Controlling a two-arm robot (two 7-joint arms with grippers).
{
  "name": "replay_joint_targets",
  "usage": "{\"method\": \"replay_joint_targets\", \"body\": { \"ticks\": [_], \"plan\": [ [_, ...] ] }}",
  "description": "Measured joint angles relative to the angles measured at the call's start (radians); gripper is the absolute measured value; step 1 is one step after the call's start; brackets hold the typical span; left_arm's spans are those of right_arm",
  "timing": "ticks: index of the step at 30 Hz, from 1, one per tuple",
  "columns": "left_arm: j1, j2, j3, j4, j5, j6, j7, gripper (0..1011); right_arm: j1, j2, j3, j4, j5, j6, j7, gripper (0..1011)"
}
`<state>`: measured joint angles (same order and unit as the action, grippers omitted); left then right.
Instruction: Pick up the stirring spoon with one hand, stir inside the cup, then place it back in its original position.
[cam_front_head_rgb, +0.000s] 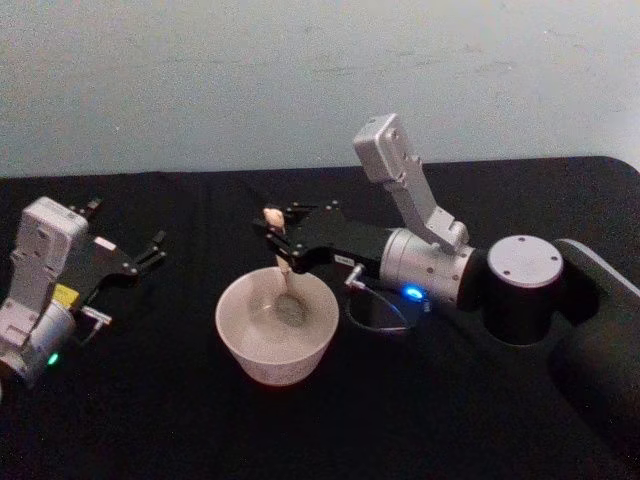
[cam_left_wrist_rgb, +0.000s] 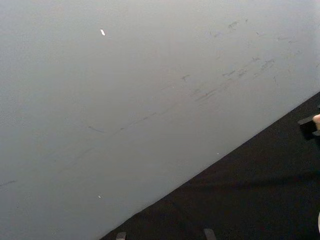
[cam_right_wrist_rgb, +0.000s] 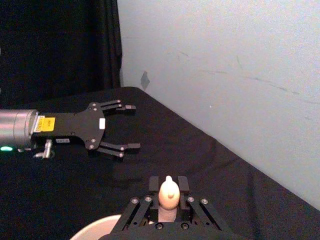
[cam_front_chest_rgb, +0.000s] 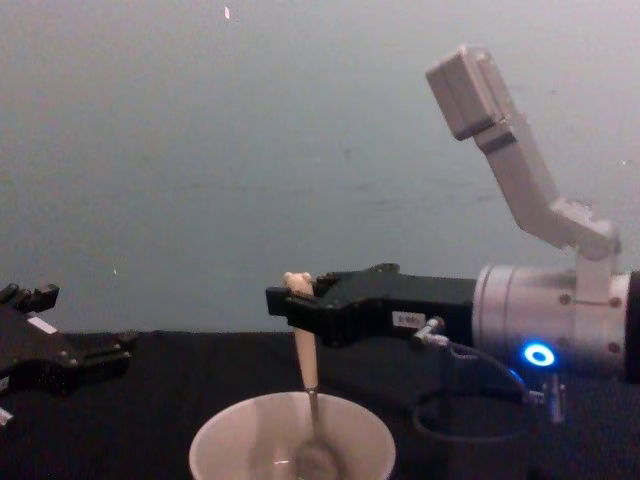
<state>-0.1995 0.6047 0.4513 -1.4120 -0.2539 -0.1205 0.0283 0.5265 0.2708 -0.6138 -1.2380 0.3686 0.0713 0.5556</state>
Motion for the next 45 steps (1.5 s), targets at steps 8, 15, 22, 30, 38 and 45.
{"method": "replay_joint_targets", "body": {
  "ticks": [8,15,22,30,38,45],
  "plan": [
    [0.000,0.000,0.000,0.000,0.000,0.000,0.000,1001,-0.056,0.061,0.010,-0.100,0.004,0.018,0.017,214],
    [0.000,0.000,0.000,0.000,0.000,0.000,0.000,1001,-0.097,0.102,0.003,-0.173,0.020,0.032,0.044,214],
    [0.000,0.000,0.000,0.000,0.000,0.000,0.000,1001,-0.104,0.103,-0.030,-0.187,0.025,0.033,0.067,214],
    [0.000,0.000,0.000,0.000,0.000,0.000,0.000,1001,-0.080,0.066,-0.060,-0.155,0.024,0.031,0.072,214],
    [0.000,0.000,0.000,0.000,0.000,0.000,0.000,1001,-0.058,0.041,-0.070,-0.138,0.025,0.023,0.073,214],
    [0.000,0.000,0.000,0.000,0.000,0.000,0.000,1001,-0.044,0.024,-0.061,-0.113,0.032,0.015,0.055,214]
  ]
}}
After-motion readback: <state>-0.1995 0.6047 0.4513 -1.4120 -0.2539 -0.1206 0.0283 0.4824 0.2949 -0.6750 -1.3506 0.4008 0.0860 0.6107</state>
